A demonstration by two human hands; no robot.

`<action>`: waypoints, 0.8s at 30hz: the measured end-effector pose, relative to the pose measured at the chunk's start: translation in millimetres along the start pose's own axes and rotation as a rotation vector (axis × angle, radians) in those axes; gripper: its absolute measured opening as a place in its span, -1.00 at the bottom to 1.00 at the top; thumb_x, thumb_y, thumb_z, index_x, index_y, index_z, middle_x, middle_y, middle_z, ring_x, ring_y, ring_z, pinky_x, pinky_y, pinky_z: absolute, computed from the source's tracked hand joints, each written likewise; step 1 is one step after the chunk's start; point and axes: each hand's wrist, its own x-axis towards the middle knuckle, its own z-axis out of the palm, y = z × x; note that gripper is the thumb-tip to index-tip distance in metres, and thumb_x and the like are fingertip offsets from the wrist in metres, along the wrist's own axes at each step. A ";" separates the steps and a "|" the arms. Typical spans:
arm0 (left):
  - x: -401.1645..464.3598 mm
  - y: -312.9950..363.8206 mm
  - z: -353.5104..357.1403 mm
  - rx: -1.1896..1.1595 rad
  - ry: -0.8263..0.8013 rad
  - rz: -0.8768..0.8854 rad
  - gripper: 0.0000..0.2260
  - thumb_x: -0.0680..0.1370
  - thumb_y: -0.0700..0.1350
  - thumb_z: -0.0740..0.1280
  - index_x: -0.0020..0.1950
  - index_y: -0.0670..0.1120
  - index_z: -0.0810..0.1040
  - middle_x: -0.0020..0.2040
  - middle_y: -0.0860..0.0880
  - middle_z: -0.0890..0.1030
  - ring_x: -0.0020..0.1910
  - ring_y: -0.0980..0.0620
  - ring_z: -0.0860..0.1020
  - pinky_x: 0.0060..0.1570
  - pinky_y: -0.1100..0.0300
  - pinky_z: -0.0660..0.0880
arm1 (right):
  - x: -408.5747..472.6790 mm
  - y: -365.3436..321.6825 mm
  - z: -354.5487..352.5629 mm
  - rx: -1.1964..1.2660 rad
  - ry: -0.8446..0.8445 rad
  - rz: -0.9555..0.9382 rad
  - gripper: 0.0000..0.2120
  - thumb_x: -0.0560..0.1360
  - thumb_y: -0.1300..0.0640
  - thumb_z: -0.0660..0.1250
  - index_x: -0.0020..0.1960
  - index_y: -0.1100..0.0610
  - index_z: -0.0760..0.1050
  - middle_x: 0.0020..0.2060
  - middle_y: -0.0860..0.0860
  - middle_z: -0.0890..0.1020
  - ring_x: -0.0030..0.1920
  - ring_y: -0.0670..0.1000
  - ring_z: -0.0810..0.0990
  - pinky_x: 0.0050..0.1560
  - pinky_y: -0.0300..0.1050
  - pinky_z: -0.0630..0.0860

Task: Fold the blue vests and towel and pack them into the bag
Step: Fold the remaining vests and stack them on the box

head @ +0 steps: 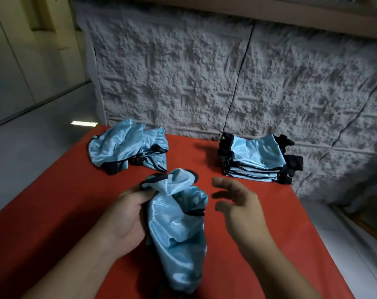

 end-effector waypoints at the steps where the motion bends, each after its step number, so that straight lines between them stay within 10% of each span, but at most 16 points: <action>1: -0.7 2.1 1.0 -0.017 -0.003 -0.027 -0.60 0.49 -0.17 0.30 0.27 -0.34 0.56 0.20 -0.38 0.61 0.18 -0.31 0.61 0.15 -0.15 0.57 | 0.3 -2.3 1.8 0.041 -0.107 0.020 -0.46 0.35 0.49 0.35 0.18 0.00 0.61 0.05 -0.02 0.71 0.06 -0.07 0.67 -0.07 -0.23 0.56; 3: -0.8 1.3 1.5 0.011 -0.025 -0.089 -0.58 0.52 -0.14 0.35 0.29 -0.36 0.53 0.24 -0.41 0.57 0.21 -0.36 0.58 0.21 -0.23 0.53 | -4.2 -7.5 9.5 0.033 -0.413 0.003 -0.34 0.30 0.43 0.46 0.32 -0.01 0.53 0.20 -0.11 0.66 0.22 -0.12 0.61 0.19 -0.17 0.53; 5: -2.9 2.9 3.6 0.017 -0.057 -0.134 -0.62 0.56 -0.07 0.36 0.24 -0.32 0.54 0.19 -0.39 0.56 0.11 -0.32 0.60 0.09 -0.15 0.59 | -13.3 -16.6 23.2 -0.087 -0.656 -0.021 -0.50 0.36 0.44 0.50 0.16 -0.01 0.56 -0.08 -0.22 0.65 -0.07 -0.20 0.60 -0.03 -0.23 0.52; 8: -9.3 12.8 9.5 -0.013 -0.022 -0.136 -0.62 0.58 0.10 0.33 0.08 -0.22 0.64 0.03 -0.33 0.64 -0.10 -0.19 0.67 -0.12 0.04 0.63 | -17.5 -19.8 34.3 -0.418 -0.726 -0.139 -0.71 0.40 0.23 0.50 -0.30 0.07 0.39 -0.44 -0.10 0.37 -0.38 -0.17 0.31 -0.37 -0.05 0.31; 12: -15.7 45.5 0.0 -0.035 0.131 0.048 -0.39 0.63 0.08 0.18 -0.56 -0.12 0.61 -0.55 -0.01 0.55 -0.65 0.11 0.50 -0.67 0.38 0.38 | -5.5 -30.1 11.6 -0.696 -0.736 -0.159 -0.66 0.36 -0.15 0.54 -0.35 0.05 0.52 -0.49 -0.01 0.39 -0.42 -0.18 0.30 -0.36 -0.07 0.39; 15: -7.5 65.3 -23.7 -0.118 0.240 0.118 -0.53 0.64 0.14 0.16 -0.38 -0.02 0.55 -0.58 0.10 0.38 -0.69 0.19 0.34 -0.72 0.41 0.25 | 1.8 -35.3 -10.8 -1.007 -0.692 -0.098 -0.50 0.21 -0.28 0.47 -0.24 0.17 0.52 -0.41 0.10 0.44 -0.41 -0.14 0.32 -0.37 -0.08 0.39; 18: -1.1 56.7 -25.7 0.007 0.353 0.153 -0.74 0.69 0.00 0.18 -0.09 -0.09 0.53 -0.58 0.08 0.47 -0.65 0.18 0.43 -0.66 0.40 0.32 | 4.2 -34.8 -23.1 -1.084 -0.636 -0.101 -0.75 0.31 -0.03 0.37 -0.35 0.13 0.42 -0.45 0.06 0.45 -0.40 -0.10 0.37 -0.39 -0.16 0.34; 24: 6.4 12.9 -2.9 0.333 0.201 0.068 -0.49 0.43 0.23 0.50 0.15 -0.14 0.64 -0.11 -0.12 0.73 -0.11 -0.08 0.70 -0.04 0.03 0.65 | 2.5 -34.0 -16.3 -0.346 -0.518 0.183 -0.79 0.27 0.24 0.33 -0.12 0.23 0.61 -0.27 0.23 0.66 -0.27 0.03 0.55 -0.23 -0.02 0.42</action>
